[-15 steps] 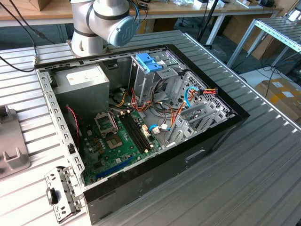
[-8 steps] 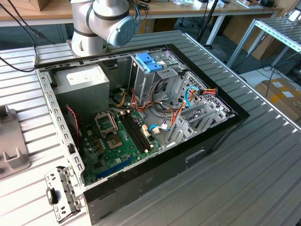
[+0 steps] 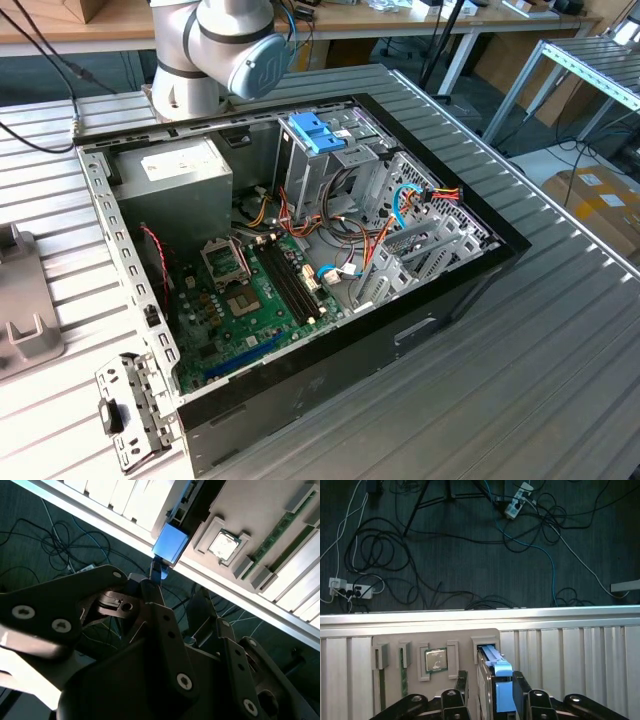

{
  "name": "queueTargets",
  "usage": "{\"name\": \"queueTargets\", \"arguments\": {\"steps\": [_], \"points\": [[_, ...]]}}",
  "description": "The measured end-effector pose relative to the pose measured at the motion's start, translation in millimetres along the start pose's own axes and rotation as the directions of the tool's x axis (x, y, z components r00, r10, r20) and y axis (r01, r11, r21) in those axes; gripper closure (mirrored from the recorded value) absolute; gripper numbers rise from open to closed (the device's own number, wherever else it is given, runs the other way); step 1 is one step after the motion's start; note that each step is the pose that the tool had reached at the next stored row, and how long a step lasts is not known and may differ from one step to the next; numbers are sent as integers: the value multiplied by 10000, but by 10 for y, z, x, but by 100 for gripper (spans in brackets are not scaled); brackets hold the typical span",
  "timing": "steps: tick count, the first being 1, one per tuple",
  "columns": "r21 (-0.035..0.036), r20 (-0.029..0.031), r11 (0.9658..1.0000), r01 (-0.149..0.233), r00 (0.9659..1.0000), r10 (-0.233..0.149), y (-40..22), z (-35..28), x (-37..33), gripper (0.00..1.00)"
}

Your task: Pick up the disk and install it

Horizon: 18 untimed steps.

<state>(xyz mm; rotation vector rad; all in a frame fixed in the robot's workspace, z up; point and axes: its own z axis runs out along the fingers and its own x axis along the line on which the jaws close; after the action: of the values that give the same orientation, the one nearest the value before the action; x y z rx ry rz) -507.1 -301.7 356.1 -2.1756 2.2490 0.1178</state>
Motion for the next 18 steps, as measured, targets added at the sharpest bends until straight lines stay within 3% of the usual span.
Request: {"name": "queueTargets", "arguments": {"steps": [4, 7, 10, 18], "points": [[-1, -1, 10000, 0, 10000, 0, -62, 20, -2, 52], [-19, -2, 10000, -1, 10000, 1, -170, 45, -5, 52], [-38, -2, 10000, -4, 10000, 4, -228, 92, -17, 52], [-48, -4, 10000, 24, 10000, -24, -266, 216, -129, 52]]}}
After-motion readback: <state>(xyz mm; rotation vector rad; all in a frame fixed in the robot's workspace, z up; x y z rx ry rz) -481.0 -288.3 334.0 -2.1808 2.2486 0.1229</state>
